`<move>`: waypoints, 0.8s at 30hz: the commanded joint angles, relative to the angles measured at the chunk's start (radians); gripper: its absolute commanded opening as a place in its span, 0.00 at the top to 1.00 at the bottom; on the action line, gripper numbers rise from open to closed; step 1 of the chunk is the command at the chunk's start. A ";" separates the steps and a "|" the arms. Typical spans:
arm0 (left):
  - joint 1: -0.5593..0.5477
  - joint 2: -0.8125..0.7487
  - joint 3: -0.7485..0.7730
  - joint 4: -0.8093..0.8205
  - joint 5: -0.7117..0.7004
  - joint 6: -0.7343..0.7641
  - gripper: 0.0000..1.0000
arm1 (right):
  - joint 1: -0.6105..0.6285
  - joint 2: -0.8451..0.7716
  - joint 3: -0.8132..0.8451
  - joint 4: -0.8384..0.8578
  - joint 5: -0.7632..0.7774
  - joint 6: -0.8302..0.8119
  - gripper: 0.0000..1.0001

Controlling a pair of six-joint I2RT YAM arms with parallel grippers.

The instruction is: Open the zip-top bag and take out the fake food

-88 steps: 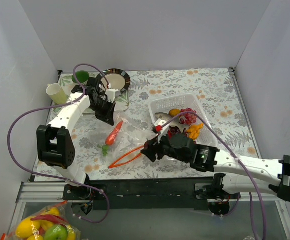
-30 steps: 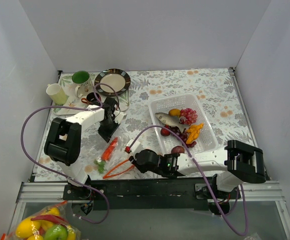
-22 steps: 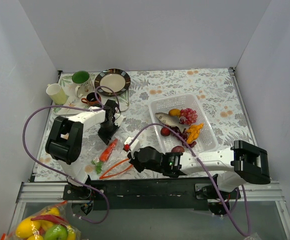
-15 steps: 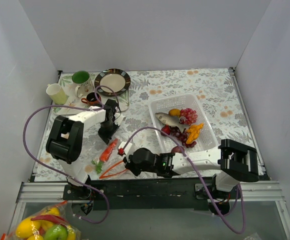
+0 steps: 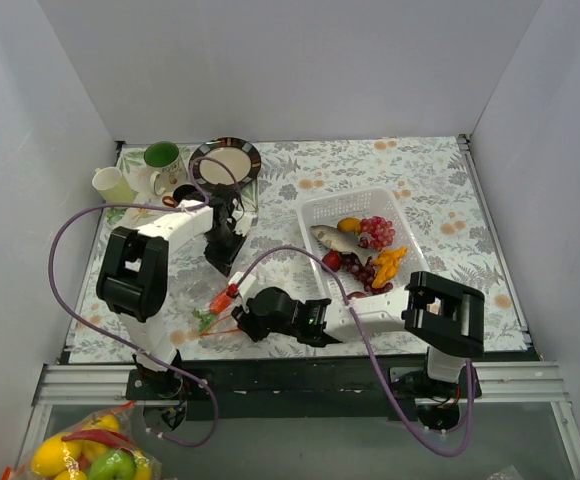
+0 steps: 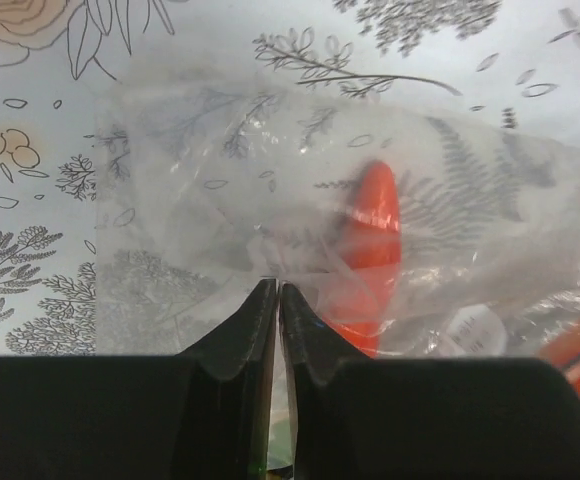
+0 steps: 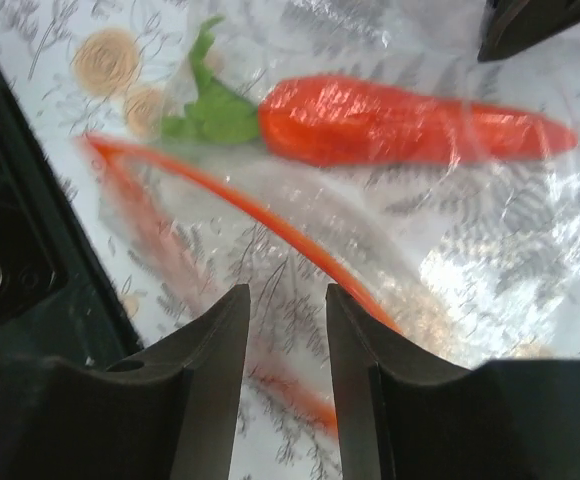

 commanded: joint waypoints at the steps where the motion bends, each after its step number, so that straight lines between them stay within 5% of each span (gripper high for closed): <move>1: 0.001 -0.077 0.103 -0.136 0.115 0.011 0.91 | -0.012 0.043 0.068 0.101 0.113 0.012 0.54; 7: 0.022 -0.167 0.088 -0.185 0.053 0.049 0.77 | -0.010 0.075 0.071 0.086 0.242 0.023 0.54; 15: 0.162 -0.195 0.148 -0.222 0.041 0.110 0.73 | -0.010 0.032 -0.021 0.090 0.228 0.034 0.55; 24: 0.215 -0.201 0.122 -0.247 0.184 0.120 0.67 | -0.009 -0.003 -0.104 0.098 0.226 0.054 0.57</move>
